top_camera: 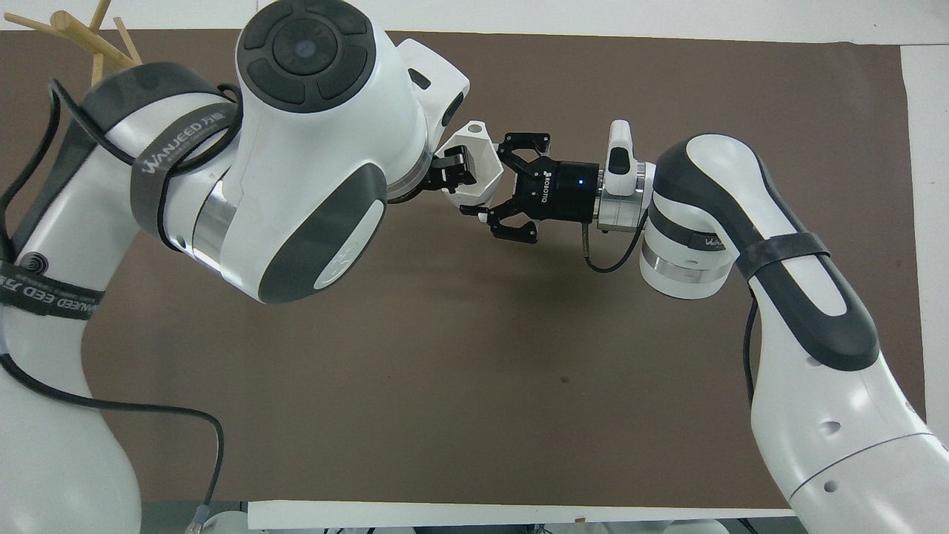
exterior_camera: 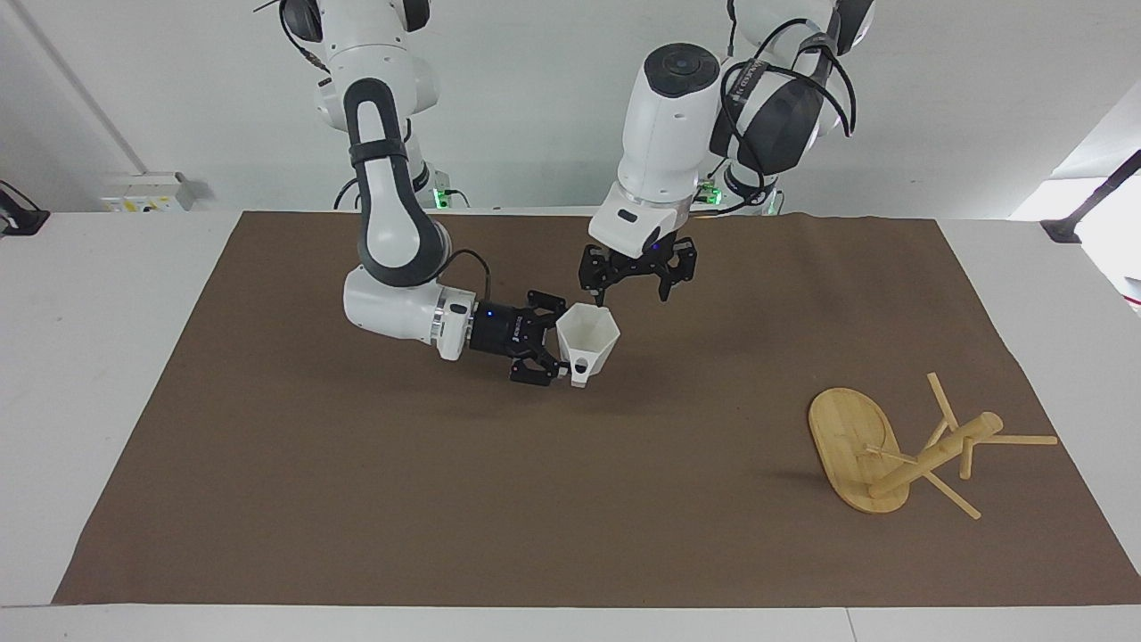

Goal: Hang cup on rack
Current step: 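Grasp the cup with the left gripper while the right gripper holds it, then carry the cup toward the rack while the right gripper withdraws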

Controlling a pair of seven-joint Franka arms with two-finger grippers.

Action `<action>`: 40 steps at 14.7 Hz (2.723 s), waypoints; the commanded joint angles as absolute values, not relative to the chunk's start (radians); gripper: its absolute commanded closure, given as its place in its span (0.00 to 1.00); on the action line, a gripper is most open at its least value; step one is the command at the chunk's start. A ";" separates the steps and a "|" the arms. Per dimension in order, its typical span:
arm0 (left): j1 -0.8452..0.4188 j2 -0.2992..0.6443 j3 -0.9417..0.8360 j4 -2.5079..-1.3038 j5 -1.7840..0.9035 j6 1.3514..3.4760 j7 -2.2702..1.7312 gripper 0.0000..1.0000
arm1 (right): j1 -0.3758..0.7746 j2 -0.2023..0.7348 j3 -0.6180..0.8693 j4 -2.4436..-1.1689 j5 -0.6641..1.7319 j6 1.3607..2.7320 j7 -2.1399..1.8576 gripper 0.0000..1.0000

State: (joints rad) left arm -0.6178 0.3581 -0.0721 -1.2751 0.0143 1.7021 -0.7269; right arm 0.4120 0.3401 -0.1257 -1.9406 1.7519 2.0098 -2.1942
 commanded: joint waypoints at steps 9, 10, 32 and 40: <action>-0.666 0.485 -0.048 -1.160 0.017 1.718 -0.755 0.26 | 0.413 0.322 -0.126 -1.967 1.779 2.019 -2.221 0.90; -0.666 0.485 -0.051 -1.160 0.012 1.724 -0.761 0.42 | 0.413 0.322 -0.126 -1.967 1.781 2.019 -2.221 0.90; -0.667 0.457 -0.048 -1.238 0.087 1.798 -0.954 1.00 | 0.264 0.288 -0.127 -2.046 1.698 1.858 -2.214 0.00; -0.499 0.152 -0.048 -1.763 0.144 2.175 -0.907 1.00 | -0.134 0.284 -0.129 -2.002 1.251 1.531 -2.198 0.00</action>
State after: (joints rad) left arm -0.5354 0.2696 -0.0446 -1.5621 0.1283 2.0463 -0.9303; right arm -0.0374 0.3043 -0.1413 -2.0103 1.3546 1.5962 -2.2023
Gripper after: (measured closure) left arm 0.956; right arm 0.000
